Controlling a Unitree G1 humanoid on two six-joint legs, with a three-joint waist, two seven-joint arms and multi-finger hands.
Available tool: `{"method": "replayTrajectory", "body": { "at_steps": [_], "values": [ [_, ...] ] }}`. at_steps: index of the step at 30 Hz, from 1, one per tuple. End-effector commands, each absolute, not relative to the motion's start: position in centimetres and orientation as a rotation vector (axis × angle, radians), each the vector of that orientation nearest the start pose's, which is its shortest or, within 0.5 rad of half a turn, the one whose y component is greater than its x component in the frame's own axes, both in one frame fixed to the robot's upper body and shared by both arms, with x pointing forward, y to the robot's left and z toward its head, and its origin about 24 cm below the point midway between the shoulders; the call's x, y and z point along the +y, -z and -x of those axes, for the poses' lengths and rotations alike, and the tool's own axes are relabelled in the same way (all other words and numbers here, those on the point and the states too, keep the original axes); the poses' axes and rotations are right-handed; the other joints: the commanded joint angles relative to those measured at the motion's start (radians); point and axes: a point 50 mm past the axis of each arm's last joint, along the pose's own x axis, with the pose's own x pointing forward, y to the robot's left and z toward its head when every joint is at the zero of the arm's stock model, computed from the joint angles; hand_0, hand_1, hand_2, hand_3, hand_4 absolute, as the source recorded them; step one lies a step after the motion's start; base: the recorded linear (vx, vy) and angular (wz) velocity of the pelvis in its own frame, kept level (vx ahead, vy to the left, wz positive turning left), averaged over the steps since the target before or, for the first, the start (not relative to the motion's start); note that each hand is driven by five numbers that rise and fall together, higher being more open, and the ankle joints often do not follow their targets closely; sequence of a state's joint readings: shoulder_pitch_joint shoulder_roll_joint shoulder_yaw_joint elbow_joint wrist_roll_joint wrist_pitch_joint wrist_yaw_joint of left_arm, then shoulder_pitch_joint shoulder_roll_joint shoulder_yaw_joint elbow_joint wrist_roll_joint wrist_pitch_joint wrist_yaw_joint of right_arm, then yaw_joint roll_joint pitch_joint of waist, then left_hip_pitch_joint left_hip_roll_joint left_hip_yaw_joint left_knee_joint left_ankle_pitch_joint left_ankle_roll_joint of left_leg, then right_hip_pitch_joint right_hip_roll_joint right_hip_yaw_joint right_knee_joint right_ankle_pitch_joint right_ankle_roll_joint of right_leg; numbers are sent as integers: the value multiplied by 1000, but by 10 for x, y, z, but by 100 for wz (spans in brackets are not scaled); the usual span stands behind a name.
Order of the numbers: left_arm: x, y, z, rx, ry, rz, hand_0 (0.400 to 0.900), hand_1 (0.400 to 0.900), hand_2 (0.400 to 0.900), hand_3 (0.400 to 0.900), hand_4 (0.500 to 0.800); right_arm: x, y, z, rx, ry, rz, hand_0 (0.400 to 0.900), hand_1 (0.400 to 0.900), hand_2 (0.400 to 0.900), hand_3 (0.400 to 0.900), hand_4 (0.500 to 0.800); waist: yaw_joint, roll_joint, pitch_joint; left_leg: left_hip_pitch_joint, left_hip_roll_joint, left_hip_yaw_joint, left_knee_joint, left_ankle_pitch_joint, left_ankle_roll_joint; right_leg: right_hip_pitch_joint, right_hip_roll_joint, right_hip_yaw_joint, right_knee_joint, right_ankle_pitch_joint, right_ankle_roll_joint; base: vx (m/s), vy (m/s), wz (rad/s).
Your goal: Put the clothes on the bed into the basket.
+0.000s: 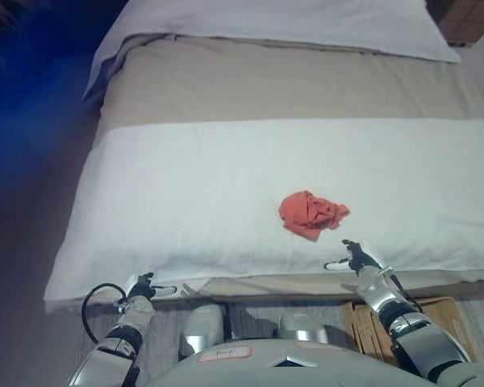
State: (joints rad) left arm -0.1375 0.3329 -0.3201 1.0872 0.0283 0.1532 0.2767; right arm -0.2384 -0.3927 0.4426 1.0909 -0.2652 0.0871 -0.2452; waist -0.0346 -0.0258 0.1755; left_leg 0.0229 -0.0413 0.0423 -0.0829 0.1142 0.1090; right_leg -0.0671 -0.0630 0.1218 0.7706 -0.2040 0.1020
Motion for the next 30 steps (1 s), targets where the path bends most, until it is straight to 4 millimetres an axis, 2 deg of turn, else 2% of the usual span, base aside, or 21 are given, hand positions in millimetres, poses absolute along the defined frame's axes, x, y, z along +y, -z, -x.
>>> {"method": "replayTrajectory", "body": {
  "at_steps": [1, 2, 3, 4, 5, 6, 10, 14, 19, 24, 29, 30],
  "values": [
    [260, 107, -203, 895, -233, -740, 900, 900, 900, 900, 800, -283, 49, -270, 650, 85, 1199, 900, 900, 900, 900, 800, -10, 45, -11, -11, 53, -10, -4, -12, -97, -62, 16, -92, -290, 172, -39, 268, 23, 9],
    [256, 104, -209, 878, -231, -742, 900, 900, 900, 900, 800, -280, 46, -276, 643, 87, 1215, 900, 900, 900, 900, 800, -12, 50, -12, -3, 59, -9, -4, -21, -106, -53, -1, -121, -416, 163, -36, 318, -34, 5],
    [254, 101, -216, 864, -241, -730, 900, 900, 900, 900, 800, -277, 40, -284, 622, 100, 1221, 900, 900, 900, 900, 800, -16, 47, -13, 12, 55, 1, -4, -37, -118, -49, -5, -135, -609, 203, -18, 307, -73, 2],
    [254, 100, -219, 857, -251, -722, 900, 900, 900, 900, 800, -274, 37, -289, 607, 107, 1214, 900, 900, 900, 900, 800, -18, 38, -13, 20, 52, 7, -4, -51, -124, -60, -10, -139, -727, 249, -2, 279, -95, 3],
    [256, 98, -220, 854, -260, -721, 900, 900, 900, 900, 800, -271, 35, -293, 593, 115, 1213, 900, 900, 900, 900, 800, -20, 31, -7, 28, 51, 10, -4, -61, -130, -66, -8, -131, -782, 279, 13, 262, -121, 36],
    [259, 99, -217, 861, -262, -728, 900, 900, 900, 900, 800, -270, 34, -293, 580, 116, 1207, 900, 900, 900, 900, 800, -23, 18, -15, 26, 50, 0, -4, -64, -139, -44, -9, -105, -809, 284, 13, 256, -134, 49],
    [264, 109, -197, 924, -277, -713, 900, 900, 900, 900, 800, -277, 33, -289, 583, 155, 1170, 900, 900, 900, 900, 800, -11, 17, -46, 10, 55, -30, -4, -68, -153, 2, -23, -166, -858, 316, 3, 218, -148, 72],
    [266, 122, -172, 1028, -268, -724, 900, 900, 900, 900, 800, -278, 44, -278, 625, 124, 1193, 900, 900, 900, 900, 800, 0, 37, -78, -1, 77, -54, -4, -73, -173, 29, -6, -205, -858, 276, -7, 212, -136, 31],
    [266, 123, -172, 1045, -284, -717, 900, 900, 900, 900, 800, -274, 48, -277, 639, 115, 1192, 900, 900, 900, 900, 800, 0, 56, -73, -43, 86, -59, -4, -70, -184, -5, -2, -216, -858, 267, -11, 60, -84, 13],
    [262, 118, -185, 1011, -301, -705, 900, 900, 900, 900, 800, -260, 33, -298, 555, 115, 1185, 900, 900, 900, 900, 800, 7, 95, -48, -165, 92, -56, -4, -38, -197, -125, 0, -208, -858, 286, -14, -47, -35, 4],
    [263, 114, -192, 990, -326, -694, 900, 900, 900, 900, 800, -247, 23, -311, 494, 103, 1183, 900, 900, 900, 900, 800, 13, 106, -29, -213, 94, -50, -4, -27, -201, -176, 3, -202, -858, 295, -15, -9, -16, -6],
    [263, 112, -196, 976, -332, -692, 900, 900, 900, 900, 800, -240, 19, -316, 470, 90, 1174, 900, 900, 900, 900, 800, 17, 108, -25, -232, 96, -48, -4, -23, -204, -193, 4, -200, -858, 297, -15, 11, -23, 6]
  ]
}}
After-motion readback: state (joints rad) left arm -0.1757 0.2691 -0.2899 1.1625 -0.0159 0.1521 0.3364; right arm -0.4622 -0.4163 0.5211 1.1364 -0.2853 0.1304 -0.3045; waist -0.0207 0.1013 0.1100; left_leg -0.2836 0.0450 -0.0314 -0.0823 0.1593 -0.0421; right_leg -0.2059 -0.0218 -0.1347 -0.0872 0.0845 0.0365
